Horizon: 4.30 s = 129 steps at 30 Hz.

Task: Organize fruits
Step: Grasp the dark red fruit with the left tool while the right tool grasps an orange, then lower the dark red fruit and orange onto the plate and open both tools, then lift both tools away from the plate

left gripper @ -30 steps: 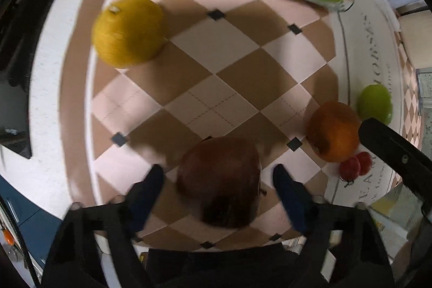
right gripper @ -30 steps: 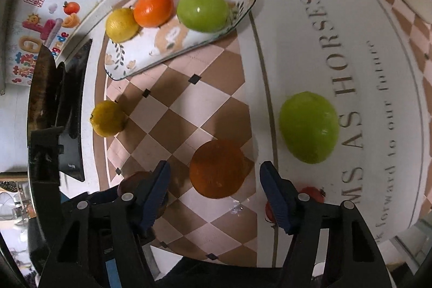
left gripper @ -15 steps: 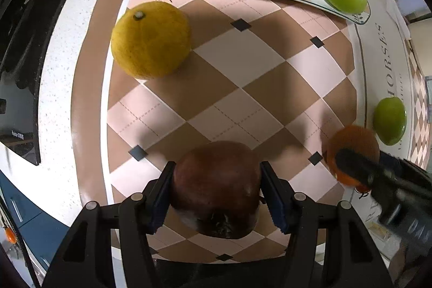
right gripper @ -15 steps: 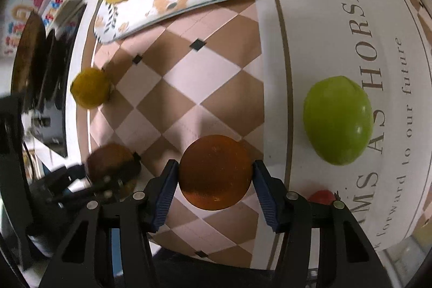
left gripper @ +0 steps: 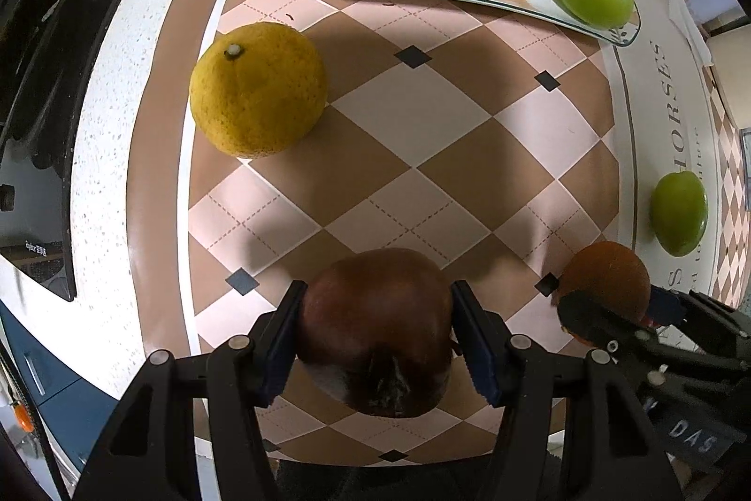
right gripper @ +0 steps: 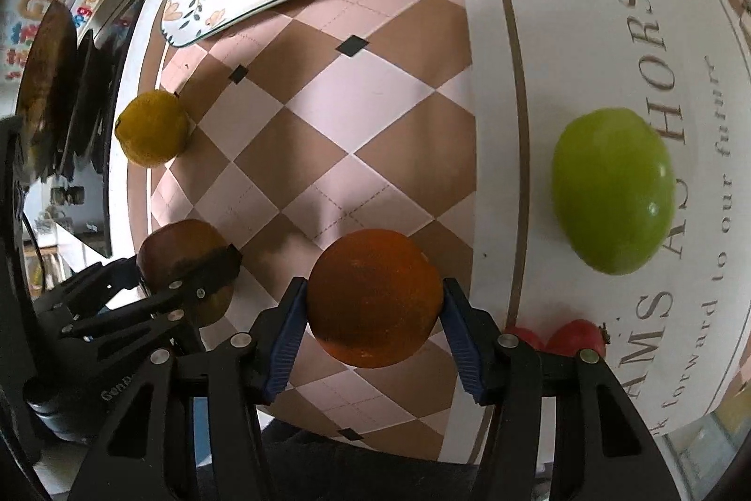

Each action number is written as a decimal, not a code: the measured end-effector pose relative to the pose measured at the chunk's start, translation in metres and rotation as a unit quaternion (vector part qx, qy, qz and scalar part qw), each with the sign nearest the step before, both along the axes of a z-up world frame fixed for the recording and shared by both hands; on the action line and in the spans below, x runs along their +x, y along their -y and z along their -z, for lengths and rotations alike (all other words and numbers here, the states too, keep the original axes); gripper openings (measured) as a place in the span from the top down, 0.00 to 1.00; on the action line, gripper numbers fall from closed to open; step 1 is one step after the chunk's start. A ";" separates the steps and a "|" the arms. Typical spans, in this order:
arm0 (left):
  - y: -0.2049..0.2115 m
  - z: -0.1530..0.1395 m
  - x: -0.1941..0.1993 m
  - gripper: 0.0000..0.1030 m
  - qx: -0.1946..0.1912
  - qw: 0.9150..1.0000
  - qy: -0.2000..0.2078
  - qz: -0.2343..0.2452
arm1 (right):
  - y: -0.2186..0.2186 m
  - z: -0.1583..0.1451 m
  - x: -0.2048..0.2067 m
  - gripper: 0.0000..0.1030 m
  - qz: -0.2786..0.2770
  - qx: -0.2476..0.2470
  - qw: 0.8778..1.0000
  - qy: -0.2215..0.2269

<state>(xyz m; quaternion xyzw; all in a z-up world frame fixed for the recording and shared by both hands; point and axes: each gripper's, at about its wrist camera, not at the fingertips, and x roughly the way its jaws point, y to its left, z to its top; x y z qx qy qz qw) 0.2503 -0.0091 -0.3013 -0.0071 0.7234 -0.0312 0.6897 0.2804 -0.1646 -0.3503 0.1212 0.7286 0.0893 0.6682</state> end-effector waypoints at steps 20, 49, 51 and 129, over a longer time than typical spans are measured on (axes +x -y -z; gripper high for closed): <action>-0.039 -0.107 0.135 0.44 -0.061 0.995 0.079 -0.028 | -0.011 -0.082 0.118 0.44 0.028 0.033 0.992 0.117; -0.035 -0.052 0.217 0.16 -0.047 0.998 0.001 -0.045 | -0.037 -0.051 0.187 0.15 -0.029 -0.032 0.998 0.054; -0.038 -0.058 0.214 0.16 -0.038 0.998 0.011 -0.044 | -0.033 -0.057 0.183 0.07 -0.029 -0.049 0.997 0.060; -0.067 -0.137 0.011 0.01 0.055 0.975 0.207 -0.063 | 0.100 -0.105 -0.033 0.06 0.151 -0.036 0.981 0.121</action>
